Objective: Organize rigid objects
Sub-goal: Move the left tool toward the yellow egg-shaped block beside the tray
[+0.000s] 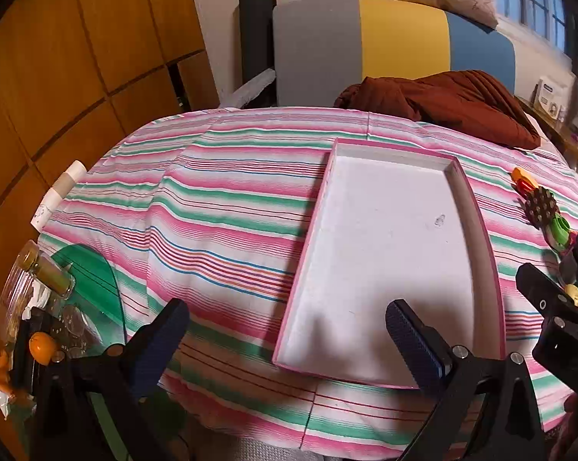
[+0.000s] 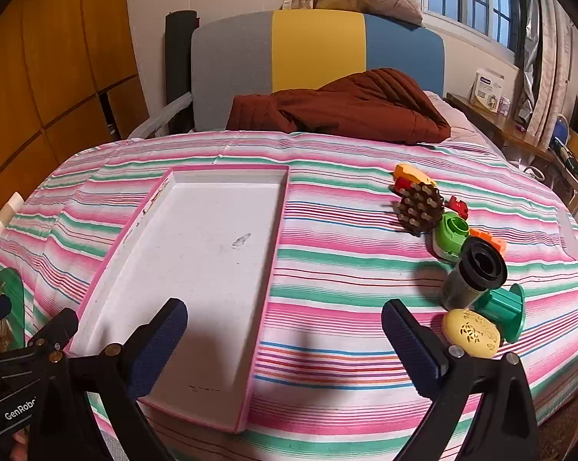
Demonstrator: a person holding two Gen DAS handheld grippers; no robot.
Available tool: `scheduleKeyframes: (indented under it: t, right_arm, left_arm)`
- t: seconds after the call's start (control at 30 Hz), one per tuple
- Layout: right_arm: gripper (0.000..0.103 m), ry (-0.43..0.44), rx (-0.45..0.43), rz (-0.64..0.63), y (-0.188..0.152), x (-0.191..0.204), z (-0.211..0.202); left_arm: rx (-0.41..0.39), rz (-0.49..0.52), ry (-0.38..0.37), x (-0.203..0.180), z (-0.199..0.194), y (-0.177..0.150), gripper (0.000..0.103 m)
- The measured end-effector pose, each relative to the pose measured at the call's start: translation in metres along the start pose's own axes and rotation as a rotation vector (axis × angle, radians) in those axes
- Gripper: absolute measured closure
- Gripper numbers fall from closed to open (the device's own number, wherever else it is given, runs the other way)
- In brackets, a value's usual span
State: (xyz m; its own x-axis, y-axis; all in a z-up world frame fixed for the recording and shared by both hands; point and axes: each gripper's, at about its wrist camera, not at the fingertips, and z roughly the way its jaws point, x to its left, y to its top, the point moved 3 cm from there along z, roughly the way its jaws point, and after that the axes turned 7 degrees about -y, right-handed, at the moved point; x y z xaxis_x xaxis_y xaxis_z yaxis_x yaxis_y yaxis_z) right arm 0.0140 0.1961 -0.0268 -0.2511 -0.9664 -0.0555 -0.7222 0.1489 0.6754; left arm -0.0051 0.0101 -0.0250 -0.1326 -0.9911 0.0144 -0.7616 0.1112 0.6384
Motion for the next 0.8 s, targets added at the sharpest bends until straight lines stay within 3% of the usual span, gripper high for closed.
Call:
scheduleKeyframes:
  t: [0.2, 0.37, 0.53, 0.63, 0.8]
  right_arm:
    - [0.000, 0.030, -0.015, 0.042, -0.002, -0.014, -0.002]
    - [0.000, 0.017, -0.001, 0.070, -0.011, -0.029, -0.001]
    - [0.000, -0.050, 0.014, 0.104, -0.020, -0.057, 0.003]
    - [0.000, -0.108, 0.036, 0.131, -0.024, -0.079, 0.013]
    - [0.000, -0.145, 0.078, 0.215, -0.029, -0.127, 0.043]
  left_arm:
    - [0.008, 0.008, -0.051, -0.008, 0.000, -0.005, 0.000]
    - [0.021, 0.047, -0.153, -0.026, 0.000, -0.020, 0.000]
    - [0.052, 0.120, -0.213, -0.052, -0.002, -0.033, 0.000]
    - [0.125, 0.165, -0.241, -0.068, 0.004, -0.040, 0.000]
    - [0.111, 0.183, -0.255, -0.075, 0.001, -0.048, 0.000]
